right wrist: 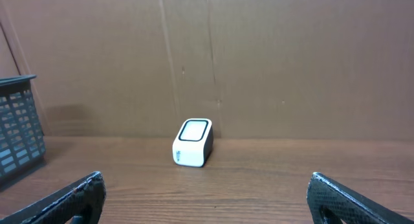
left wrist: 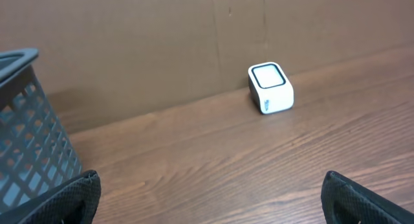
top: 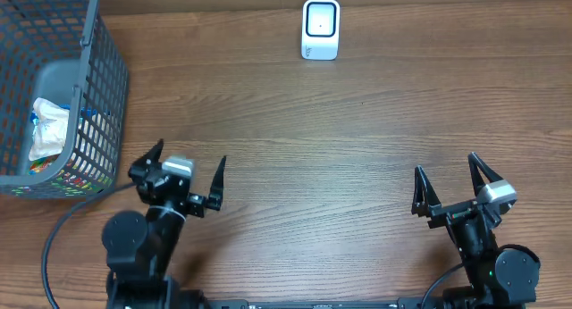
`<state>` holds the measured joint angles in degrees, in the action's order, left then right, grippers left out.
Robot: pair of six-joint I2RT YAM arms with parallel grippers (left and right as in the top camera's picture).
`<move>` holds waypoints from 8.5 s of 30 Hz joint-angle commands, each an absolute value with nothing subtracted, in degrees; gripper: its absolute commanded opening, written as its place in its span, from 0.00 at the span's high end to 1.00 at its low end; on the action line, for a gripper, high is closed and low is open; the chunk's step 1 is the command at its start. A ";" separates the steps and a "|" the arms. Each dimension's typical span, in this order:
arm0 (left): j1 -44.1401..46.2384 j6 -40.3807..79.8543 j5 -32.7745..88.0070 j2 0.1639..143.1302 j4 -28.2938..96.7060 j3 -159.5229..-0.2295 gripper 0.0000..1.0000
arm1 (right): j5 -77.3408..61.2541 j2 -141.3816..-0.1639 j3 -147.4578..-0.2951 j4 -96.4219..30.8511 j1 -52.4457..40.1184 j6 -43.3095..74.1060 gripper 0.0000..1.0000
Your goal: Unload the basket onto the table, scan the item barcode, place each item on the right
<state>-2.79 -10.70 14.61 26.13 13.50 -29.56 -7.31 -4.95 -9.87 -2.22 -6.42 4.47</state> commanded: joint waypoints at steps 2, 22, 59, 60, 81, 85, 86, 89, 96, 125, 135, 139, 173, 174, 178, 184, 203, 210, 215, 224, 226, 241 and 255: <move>-3.36 -10.26 15.51 30.24 14.90 -35.64 0.00 | -8.36 -7.88 -13.52 -2.15 -6.74 4.64 0.00; -3.36 -10.72 16.21 49.87 34.81 -60.12 0.00 | -9.15 -37.30 -39.62 -19.31 -6.74 3.44 0.00; -10.50 3.16 -14.17 82.35 68.05 -113.38 0.00 | -20.67 -68.77 -65.65 -38.83 -6.74 2.17 0.00; -12.56 4.05 -14.76 83.35 68.58 -114.98 0.00 | -20.69 -69.06 -65.65 -38.89 -6.74 2.17 0.00; -37.80 15.42 -7.44 103.50 70.13 -117.60 0.02 | -20.67 -69.91 -65.65 -41.01 -6.74 2.11 0.00; -37.82 15.38 -7.42 106.34 70.50 -117.60 0.02 | -20.64 -69.91 -65.65 -41.93 -6.74 2.04 0.00; -37.85 15.35 -7.42 107.09 70.52 -117.60 0.02 | -20.64 -69.95 -65.65 -42.24 -6.74 1.87 0.00; -37.58 14.98 -7.38 109.01 70.48 -117.58 0.03 | -20.64 -70.17 -65.65 -43.03 -6.74 1.63 0.00; -35.62 14.15 -7.70 114.87 69.76 -117.58 0.07 | -20.67 -72.18 -65.63 -44.21 -6.74 1.67 0.00; -34.50 15.77 -7.88 130.52 71.44 -121.03 0.96 | -20.67 -72.79 -65.63 -46.65 -6.74 1.67 0.00; -34.37 16.51 -7.64 114.41 79.15 -139.11 0.96 | -20.67 -72.79 -65.65 -46.68 -6.74 1.69 0.00; -33.26 13.89 -4.32 106.02 79.24 -141.05 0.96 | -20.67 -72.77 -65.65 -46.63 -6.74 1.67 0.00; 7.68 1.48 4.01 134.39 89.43 -118.17 0.71 | -20.67 -72.77 -65.65 -46.02 -6.74 1.67 0.00; 7.66 1.48 3.99 134.39 89.54 -118.17 0.66 | -20.67 -72.77 -65.65 -46.00 -6.74 1.67 0.00; 7.60 1.45 3.77 134.23 92.38 -120.84 0.57 | -20.67 -72.77 -65.65 -45.52 -6.74 1.67 0.00; 7.53 1.89 4.56 132.20 96.86 -133.12 0.55 | -20.69 -72.77 -65.65 -45.28 -6.74 1.69 0.00; -3.05 4.75 -0.67 102.54 96.18 -151.57 0.22 | -23.27 -72.77 -65.65 -44.16 -6.74 3.03 0.00; -17.50 6.94 -2.09 104.73 96.79 -151.50 0.22 | -23.24 -72.77 -65.65 -44.71 -6.74 3.01 0.00; -22.63 10.61 -5.21 107.70 96.79 -150.82 0.28 | -23.24 -72.77 -65.65 -45.19 -6.74 3.01 0.00; -28.45 15.86 -10.92 113.95 96.79 -150.76 0.24 | -23.24 -72.77 -65.65 -45.78 -6.74 2.98 0.00; -30.22 16.80 -10.11 116.14 96.82 -150.76 0.23 | -23.24 -72.77 -65.65 -45.78 -6.74 2.98 0.00; -41.04 17.82 -8.36 122.69 96.18 -135.09 0.25 | -23.22 -72.77 -65.65 -45.10 -6.74 2.98 0.00; -43.29 14.74 -6.13 122.69 76.79 -110.54 0.28 | -23.22 -72.77 -65.65 -44.27 -6.74 2.98 0.00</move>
<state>-43.53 15.97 -6.44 122.91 78.61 -114.43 -22.70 -73.03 -64.31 -44.64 -6.44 2.83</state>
